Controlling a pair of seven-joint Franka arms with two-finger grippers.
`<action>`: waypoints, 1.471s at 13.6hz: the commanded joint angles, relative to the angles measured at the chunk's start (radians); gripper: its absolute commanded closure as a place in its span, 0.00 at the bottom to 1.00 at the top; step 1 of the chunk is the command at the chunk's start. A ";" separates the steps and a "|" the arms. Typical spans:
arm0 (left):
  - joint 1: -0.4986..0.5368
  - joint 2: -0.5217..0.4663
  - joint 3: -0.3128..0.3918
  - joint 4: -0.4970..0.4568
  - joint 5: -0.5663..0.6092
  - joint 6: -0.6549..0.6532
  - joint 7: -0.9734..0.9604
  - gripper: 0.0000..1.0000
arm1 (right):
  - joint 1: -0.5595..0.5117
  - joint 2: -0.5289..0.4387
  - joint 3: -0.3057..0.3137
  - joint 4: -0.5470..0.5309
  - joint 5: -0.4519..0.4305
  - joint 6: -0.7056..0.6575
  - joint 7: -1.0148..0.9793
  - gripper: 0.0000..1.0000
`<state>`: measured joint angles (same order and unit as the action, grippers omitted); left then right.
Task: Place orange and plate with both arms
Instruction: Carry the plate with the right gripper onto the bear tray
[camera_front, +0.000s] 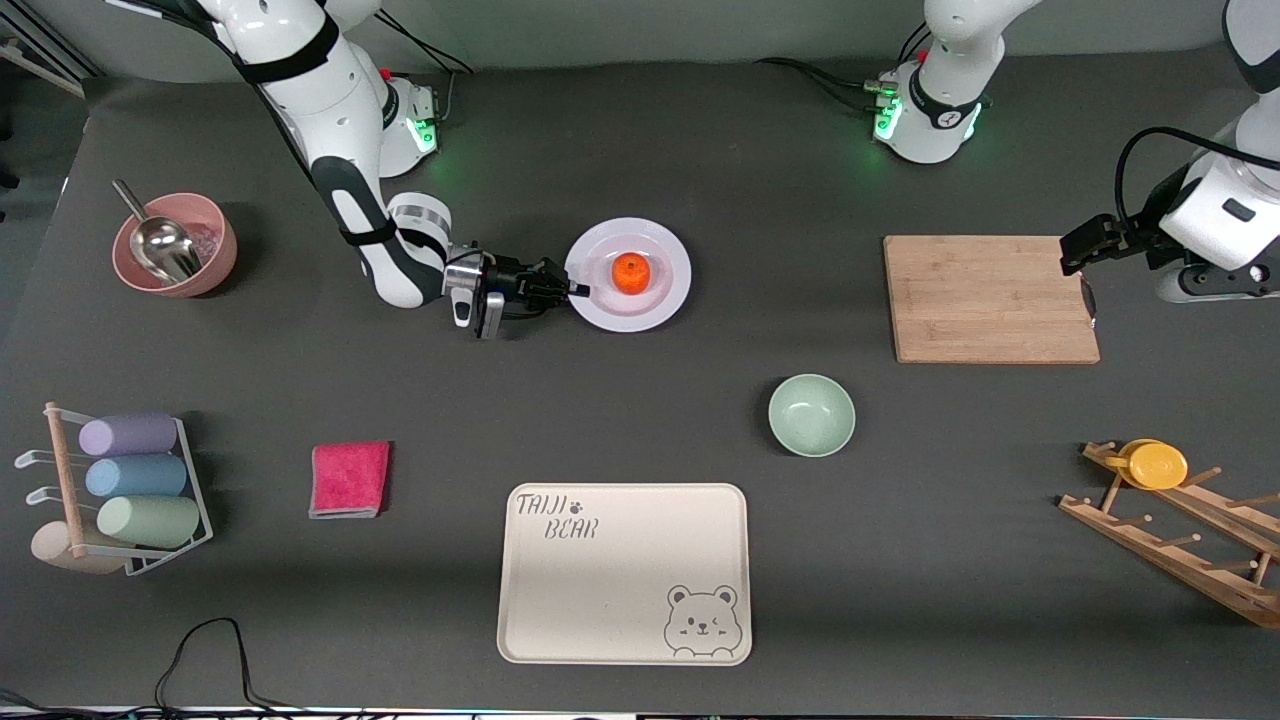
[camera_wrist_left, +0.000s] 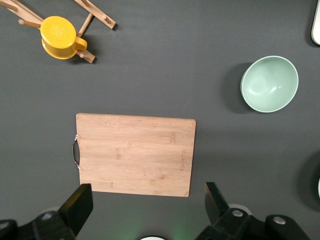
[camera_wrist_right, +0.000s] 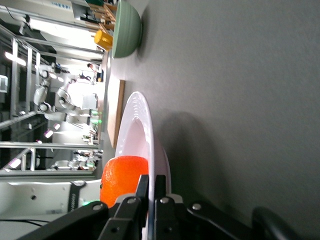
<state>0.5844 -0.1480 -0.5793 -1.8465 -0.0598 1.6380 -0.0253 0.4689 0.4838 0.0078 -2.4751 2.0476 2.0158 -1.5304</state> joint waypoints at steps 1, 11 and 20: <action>-0.011 -0.022 0.010 -0.014 -0.012 0.002 0.018 0.00 | -0.044 -0.069 0.000 0.002 -0.048 -0.037 0.129 1.00; -0.014 -0.021 0.018 -0.011 -0.057 -0.012 0.031 0.00 | -0.206 -0.125 -0.005 0.440 -0.438 -0.042 0.838 1.00; -0.014 -0.027 0.111 -0.008 -0.061 -0.044 0.088 0.00 | -0.239 0.480 -0.031 1.328 -0.566 -0.023 1.092 1.00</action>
<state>0.5703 -0.1519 -0.4729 -1.8488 -0.1061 1.6098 0.0445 0.2346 0.7511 -0.0284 -1.4337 1.5058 2.0029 -0.5079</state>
